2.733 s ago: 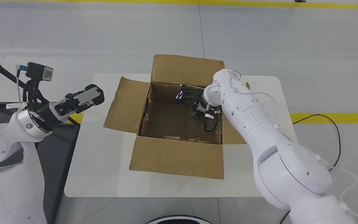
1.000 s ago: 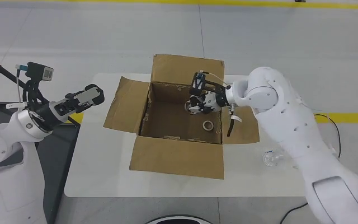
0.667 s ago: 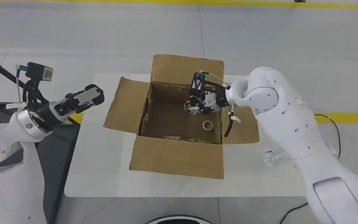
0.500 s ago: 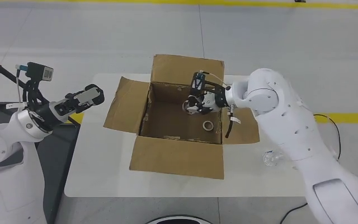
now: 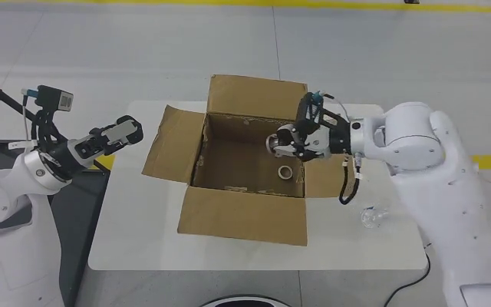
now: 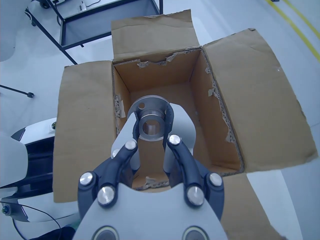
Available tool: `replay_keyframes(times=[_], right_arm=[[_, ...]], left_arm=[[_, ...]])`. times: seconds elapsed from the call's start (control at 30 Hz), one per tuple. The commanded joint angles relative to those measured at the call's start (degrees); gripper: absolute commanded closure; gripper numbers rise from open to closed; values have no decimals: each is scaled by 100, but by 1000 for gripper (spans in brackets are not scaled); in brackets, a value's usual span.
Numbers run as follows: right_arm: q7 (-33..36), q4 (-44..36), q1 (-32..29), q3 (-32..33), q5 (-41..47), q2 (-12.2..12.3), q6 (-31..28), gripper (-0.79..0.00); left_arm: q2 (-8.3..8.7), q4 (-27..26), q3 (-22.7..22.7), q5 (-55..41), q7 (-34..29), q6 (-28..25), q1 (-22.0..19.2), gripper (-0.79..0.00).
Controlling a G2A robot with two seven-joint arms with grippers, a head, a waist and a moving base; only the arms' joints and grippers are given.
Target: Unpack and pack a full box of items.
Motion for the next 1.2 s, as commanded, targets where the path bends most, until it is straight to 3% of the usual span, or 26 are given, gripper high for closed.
replay_keyframes(times=[0.0,0.33,0.63,1.03,1.17], right_arm=[[106,-312,-257,319,97,157,106,0],[417,-1253,-1521,1882,357,792,417,0],[485,-1487,-2420,3107,558,1086,486,0],[300,-1607,-2548,3083,424,1094,529,0],[229,-1440,-2625,3377,113,1147,596,0]], left_arm=[[0,0,0,0,0,0,0,-785],[0,0,0,0,0,0,0,-785],[0,0,0,0,0,0,0,-785],[0,0,0,0,0,0,0,-785],[0,0,0,0,0,0,0,-785]])
